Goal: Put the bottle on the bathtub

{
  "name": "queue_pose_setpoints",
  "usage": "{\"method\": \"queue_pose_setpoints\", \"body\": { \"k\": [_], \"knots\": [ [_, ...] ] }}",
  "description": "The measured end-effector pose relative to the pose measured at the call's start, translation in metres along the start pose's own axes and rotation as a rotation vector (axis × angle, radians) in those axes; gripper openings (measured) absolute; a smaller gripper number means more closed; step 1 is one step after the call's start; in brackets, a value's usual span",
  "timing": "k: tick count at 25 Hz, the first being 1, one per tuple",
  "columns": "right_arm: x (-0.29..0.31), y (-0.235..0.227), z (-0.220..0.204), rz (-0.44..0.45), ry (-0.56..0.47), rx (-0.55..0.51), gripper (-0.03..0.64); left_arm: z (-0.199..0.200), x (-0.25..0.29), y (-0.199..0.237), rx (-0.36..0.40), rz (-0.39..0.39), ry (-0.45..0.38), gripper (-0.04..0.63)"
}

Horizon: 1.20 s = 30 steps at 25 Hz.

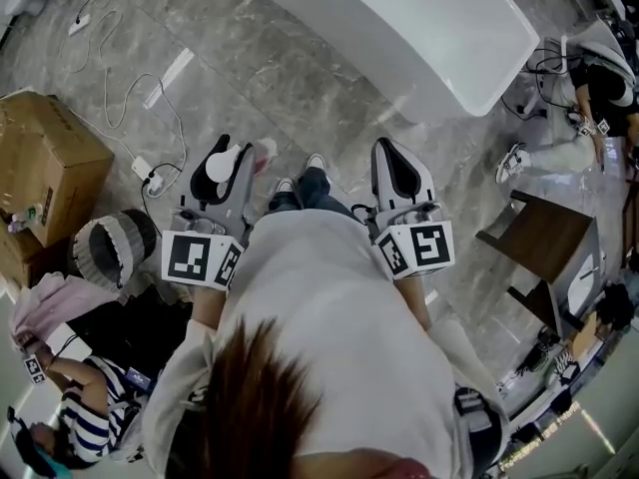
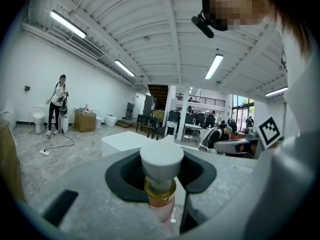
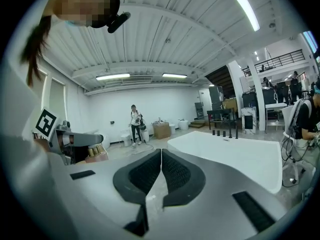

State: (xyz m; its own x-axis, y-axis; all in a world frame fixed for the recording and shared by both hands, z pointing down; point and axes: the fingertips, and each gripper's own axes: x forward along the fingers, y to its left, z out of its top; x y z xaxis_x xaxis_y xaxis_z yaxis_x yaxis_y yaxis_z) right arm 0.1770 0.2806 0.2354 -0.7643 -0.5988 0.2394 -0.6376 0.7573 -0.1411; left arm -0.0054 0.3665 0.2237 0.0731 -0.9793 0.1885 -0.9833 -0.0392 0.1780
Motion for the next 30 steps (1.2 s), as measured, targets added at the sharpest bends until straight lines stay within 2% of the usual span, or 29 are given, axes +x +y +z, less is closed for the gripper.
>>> {"method": "queue_pose_setpoints", "body": {
  "k": [7, 15, 22, 30],
  "knots": [
    [0.019, -0.036, 0.011, 0.038, -0.005, -0.020, 0.015, 0.009, 0.038, -0.006, -0.008, 0.033, -0.032, 0.149],
    [0.014, -0.063, 0.010, 0.035, -0.003, -0.017, 0.015, 0.015, 0.056, -0.020, -0.002, 0.042, -0.060, 0.149],
    [0.014, -0.060, 0.006, 0.037, 0.004, -0.012, 0.015, 0.016, 0.057, -0.021, -0.005, 0.030, -0.060, 0.149],
    [0.043, -0.044, 0.011, 0.023, 0.015, -0.012, 0.015, 0.021, 0.066, 0.010, -0.018, 0.006, -0.055, 0.149]
  ]
}}
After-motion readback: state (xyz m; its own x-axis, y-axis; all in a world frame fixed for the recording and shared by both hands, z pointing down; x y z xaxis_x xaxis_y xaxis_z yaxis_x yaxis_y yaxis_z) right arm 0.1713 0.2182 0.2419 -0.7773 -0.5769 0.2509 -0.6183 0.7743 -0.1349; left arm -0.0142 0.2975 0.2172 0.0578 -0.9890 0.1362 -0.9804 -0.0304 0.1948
